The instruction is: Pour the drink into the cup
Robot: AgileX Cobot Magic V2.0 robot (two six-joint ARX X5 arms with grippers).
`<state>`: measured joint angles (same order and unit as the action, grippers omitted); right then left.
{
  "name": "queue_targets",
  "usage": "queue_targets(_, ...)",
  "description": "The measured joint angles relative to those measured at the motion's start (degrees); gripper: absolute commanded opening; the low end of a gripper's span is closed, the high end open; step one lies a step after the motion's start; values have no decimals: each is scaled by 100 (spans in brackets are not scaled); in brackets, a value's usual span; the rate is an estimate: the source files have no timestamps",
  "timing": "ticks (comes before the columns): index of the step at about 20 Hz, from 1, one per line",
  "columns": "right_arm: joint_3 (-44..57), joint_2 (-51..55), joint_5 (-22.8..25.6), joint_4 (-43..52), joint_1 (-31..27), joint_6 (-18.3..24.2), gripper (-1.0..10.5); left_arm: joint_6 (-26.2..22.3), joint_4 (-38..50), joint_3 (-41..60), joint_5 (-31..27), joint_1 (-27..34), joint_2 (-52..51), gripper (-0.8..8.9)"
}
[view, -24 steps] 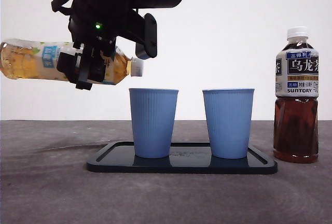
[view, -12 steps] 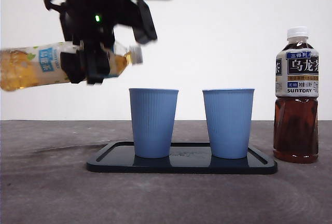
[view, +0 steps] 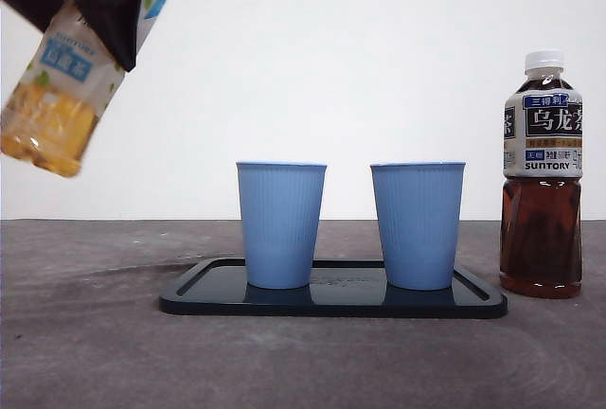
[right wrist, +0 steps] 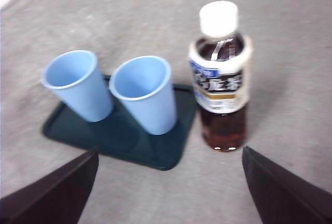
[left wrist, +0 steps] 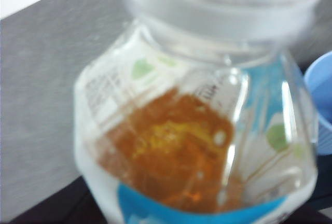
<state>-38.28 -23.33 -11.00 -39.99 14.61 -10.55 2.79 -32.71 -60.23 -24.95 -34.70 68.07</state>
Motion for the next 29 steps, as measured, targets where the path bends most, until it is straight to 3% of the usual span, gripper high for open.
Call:
queue_targets(3,0,0,-109,31,0,26,442,33,1384,1056,815,363,-372,215)
queue_targets(11,0,0,-101,33,0,26,442,365,4297,2422,911,800,188,215)
queue_targets(17,0,0,-94,33,0,26,442,723,5073,2430,931,807,1082,216)
queue_targets(24,0,0,-79,33,0,28,442,852,5209,2441,931,807,1143,228)
queue_targets(29,0,0,-79,33,0,28,442,857,5073,2441,931,807,1143,406)
